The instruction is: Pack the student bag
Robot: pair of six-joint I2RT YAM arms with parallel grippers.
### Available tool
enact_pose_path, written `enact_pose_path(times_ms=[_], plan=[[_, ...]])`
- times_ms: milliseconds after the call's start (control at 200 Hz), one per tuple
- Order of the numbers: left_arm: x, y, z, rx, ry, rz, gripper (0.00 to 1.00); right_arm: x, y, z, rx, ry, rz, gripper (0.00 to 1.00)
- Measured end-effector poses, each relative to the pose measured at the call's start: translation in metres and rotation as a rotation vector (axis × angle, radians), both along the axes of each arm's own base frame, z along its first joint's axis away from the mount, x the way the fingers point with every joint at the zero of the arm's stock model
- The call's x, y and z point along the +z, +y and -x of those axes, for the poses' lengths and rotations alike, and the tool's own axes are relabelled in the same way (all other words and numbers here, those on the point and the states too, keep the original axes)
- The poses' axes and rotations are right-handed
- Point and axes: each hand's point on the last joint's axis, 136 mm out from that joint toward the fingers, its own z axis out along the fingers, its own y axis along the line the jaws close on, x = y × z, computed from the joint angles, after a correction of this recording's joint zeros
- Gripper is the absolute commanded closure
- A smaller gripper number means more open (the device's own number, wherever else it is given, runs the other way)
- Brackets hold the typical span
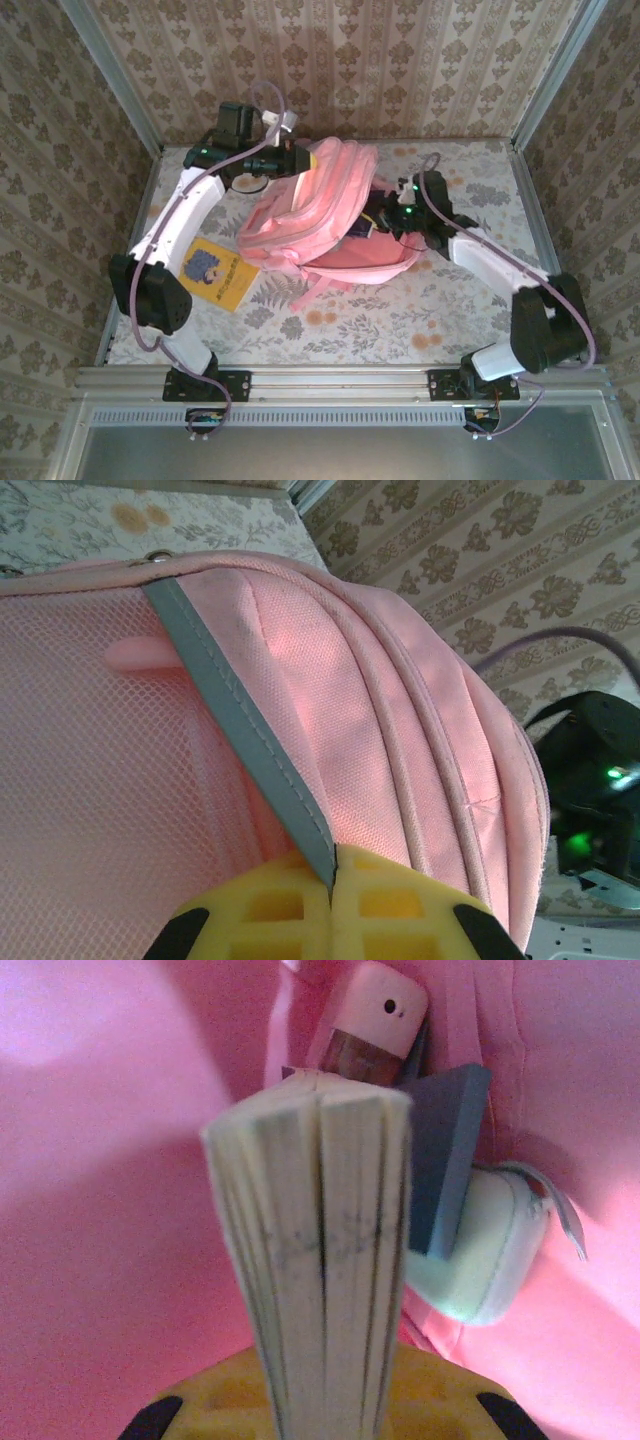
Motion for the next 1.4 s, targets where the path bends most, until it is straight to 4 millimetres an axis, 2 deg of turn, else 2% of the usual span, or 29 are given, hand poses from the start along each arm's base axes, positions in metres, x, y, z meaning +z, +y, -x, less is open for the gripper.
enact_pose_path(times_ms=[110,150,280,385,545,610,735,865,960,1115,1285,1395], plan=[[0.005,0.007,-0.002,0.017,0.001,0.015,1.0,-0.012,0.034,-0.022,0.016,0.023,0.037,0.92],[0.005,0.009,-0.003,0.022,0.004,0.018,1.0,-0.015,0.047,-0.029,0.023,0.027,0.049,0.83],[0.005,0.011,-0.004,0.025,0.01,0.024,1.0,-0.025,0.096,-0.049,0.066,0.018,0.074,0.44],[0.003,0.018,-0.009,0.047,0.02,0.035,1.0,-0.029,0.115,-0.059,0.08,0.002,0.107,0.3],[0.004,0.032,-0.011,0.082,0.038,0.066,1.0,-0.037,0.102,-0.057,0.07,-0.009,0.189,0.15],[0.006,0.035,-0.012,0.09,0.036,0.078,1.0,-0.038,0.094,-0.051,0.076,-0.016,0.221,0.13],[0.009,0.04,-0.016,0.111,0.044,0.094,1.0,-0.023,0.081,-0.04,0.099,-0.063,0.257,0.1],[0.012,0.046,-0.022,0.136,0.047,0.108,1.0,-0.003,0.069,-0.031,0.101,-0.122,0.271,0.1],[0.014,0.047,-0.024,0.144,0.046,0.115,1.0,0.005,0.061,-0.03,0.095,-0.145,0.278,0.12],[0.011,0.05,-0.027,0.158,0.053,0.12,1.0,-0.004,0.043,-0.034,0.08,-0.135,0.317,0.15],[0.012,0.059,-0.037,0.198,0.062,0.147,1.0,-0.013,0.024,-0.025,0.076,-0.125,0.375,0.18],[0.017,0.074,-0.049,0.255,0.064,0.17,1.0,0.01,0.016,-0.018,0.077,-0.191,0.399,0.25]])
